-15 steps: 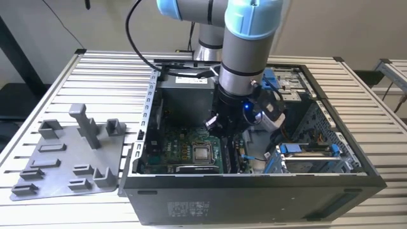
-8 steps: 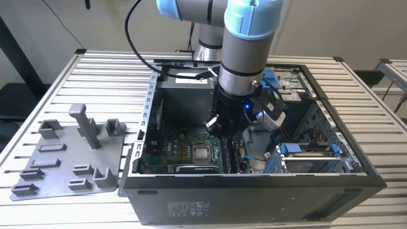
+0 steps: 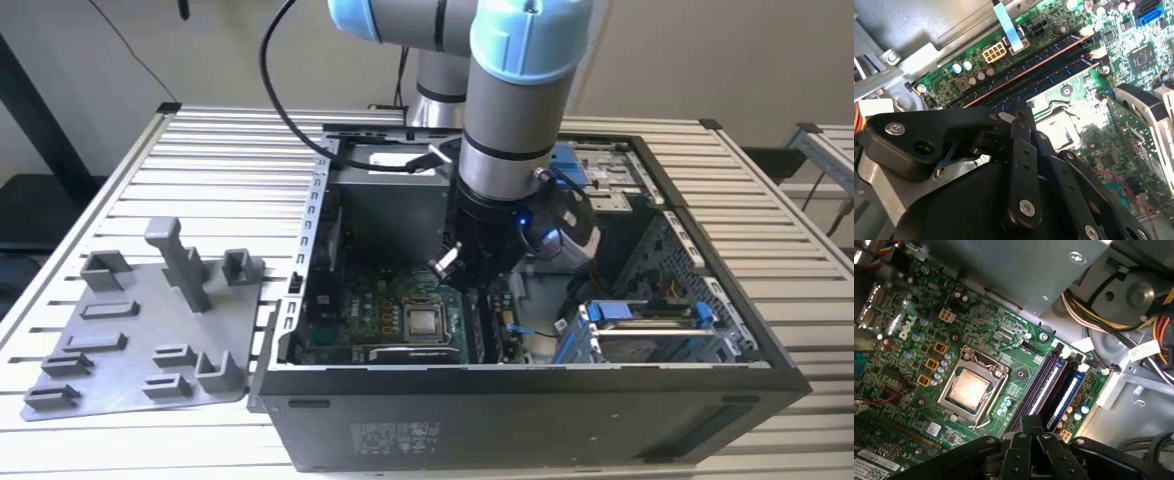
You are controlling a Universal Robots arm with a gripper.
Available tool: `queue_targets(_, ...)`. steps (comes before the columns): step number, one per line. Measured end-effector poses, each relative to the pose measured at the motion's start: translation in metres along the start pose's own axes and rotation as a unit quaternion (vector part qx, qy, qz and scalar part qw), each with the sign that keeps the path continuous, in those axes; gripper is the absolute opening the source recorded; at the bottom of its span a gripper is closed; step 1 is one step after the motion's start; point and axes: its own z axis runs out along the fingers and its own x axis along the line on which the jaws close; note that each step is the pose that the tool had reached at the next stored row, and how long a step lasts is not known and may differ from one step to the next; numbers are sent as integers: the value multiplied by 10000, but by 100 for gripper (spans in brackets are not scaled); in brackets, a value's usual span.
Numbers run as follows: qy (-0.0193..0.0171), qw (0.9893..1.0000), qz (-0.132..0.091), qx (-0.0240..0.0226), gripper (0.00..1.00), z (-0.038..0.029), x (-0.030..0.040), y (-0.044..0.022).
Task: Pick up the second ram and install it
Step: 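Press down the second ram until it locks into place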
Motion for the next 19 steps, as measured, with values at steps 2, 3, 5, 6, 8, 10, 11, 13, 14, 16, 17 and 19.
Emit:
queue_targets(2,-4,9998,-188,-4,11,0,0,0)
queue_targets(3,-6,9996,-278,-6,11,0,0,0)
queue_targets(5,-8,9992,-402,-8,11,-7,1,-1)
queue_targets(6,-10,9990,-457,-10,11,-10,0,0)
queue_targets(8,-15,9980,-627,-14,11,-9,0,0)
queue_targets(10,-16,9968,-801,-16,11,-11,0,0)
queue_targets(11,-18,9960,-893,-18,11,-11,0,0)
queue_targets(13,-20,9942,-1078,-19,11,-11,0,0)
queue_targets(14,-21,9932,-1163,-20,11,-11,0,0)
queue_targets(16,-24,9910,-1341,-23,11,-12,0,0)
queue_targets(17,-27,9897,-1430,-24,11,-12,0,0)
queue_targets(19,-31,9874,-1583,-28,11,-11,1,0)
